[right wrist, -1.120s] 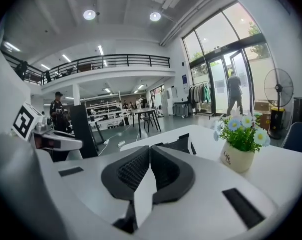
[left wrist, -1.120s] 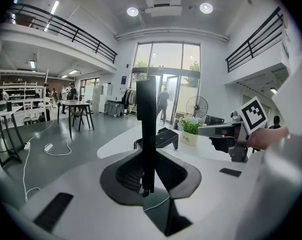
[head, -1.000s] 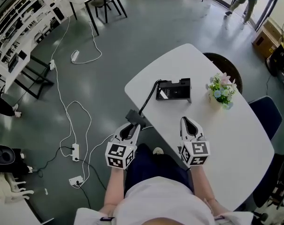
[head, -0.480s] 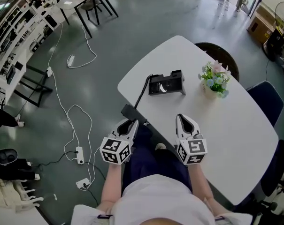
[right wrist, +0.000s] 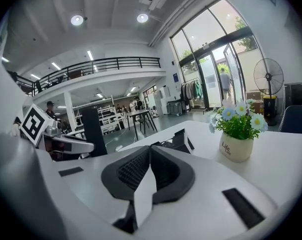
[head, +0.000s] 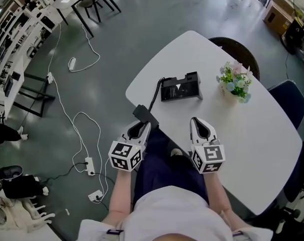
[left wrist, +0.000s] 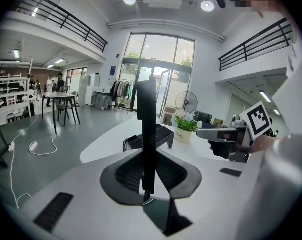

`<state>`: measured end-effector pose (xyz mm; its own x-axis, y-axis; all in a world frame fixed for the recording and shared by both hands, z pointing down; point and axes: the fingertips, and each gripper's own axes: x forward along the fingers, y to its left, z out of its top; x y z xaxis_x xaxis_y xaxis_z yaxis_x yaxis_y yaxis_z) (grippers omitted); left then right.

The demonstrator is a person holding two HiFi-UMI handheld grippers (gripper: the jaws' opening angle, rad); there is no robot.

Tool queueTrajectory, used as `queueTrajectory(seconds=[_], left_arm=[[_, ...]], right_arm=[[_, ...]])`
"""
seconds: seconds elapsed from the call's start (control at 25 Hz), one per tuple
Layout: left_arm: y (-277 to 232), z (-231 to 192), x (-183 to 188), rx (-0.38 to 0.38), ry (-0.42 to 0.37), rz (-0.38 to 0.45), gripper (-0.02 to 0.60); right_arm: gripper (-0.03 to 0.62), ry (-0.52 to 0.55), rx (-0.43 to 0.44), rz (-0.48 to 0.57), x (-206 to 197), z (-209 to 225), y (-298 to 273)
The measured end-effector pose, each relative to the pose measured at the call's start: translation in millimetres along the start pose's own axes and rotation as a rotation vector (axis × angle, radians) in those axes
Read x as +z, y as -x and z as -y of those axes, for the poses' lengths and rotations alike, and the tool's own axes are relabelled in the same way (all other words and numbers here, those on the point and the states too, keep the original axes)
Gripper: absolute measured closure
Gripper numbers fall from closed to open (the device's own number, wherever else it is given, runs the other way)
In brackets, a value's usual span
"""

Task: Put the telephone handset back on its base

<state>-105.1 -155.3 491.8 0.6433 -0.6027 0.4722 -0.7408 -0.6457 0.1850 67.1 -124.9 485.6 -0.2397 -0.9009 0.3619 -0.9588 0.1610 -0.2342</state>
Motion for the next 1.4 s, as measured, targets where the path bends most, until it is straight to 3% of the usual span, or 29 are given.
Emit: queueTrajectory(seconds=[0.28,0.64,0.88,1.4], left_arm=[[-36,-43,20,-0.097,-0.049,-0.058,0.503],[-104,-85,65,-0.266,-0.219,-0.162,0.503],[-143,-79,75,-0.452,-0.319,-0.265,0.503],[-178,-42,69,-0.851,-0.623,-0.523,0.503]], right_arm=[[0.557,-0.026,-0.047,-0.015,16,1,-49],[0.557,-0.093,-0.145,-0.063,26,18,-94],[0.557,-0.15,-0.212,-0.096,21,28,-104],[0.557,-0.232,-0.305,-0.13,16,38,-103]])
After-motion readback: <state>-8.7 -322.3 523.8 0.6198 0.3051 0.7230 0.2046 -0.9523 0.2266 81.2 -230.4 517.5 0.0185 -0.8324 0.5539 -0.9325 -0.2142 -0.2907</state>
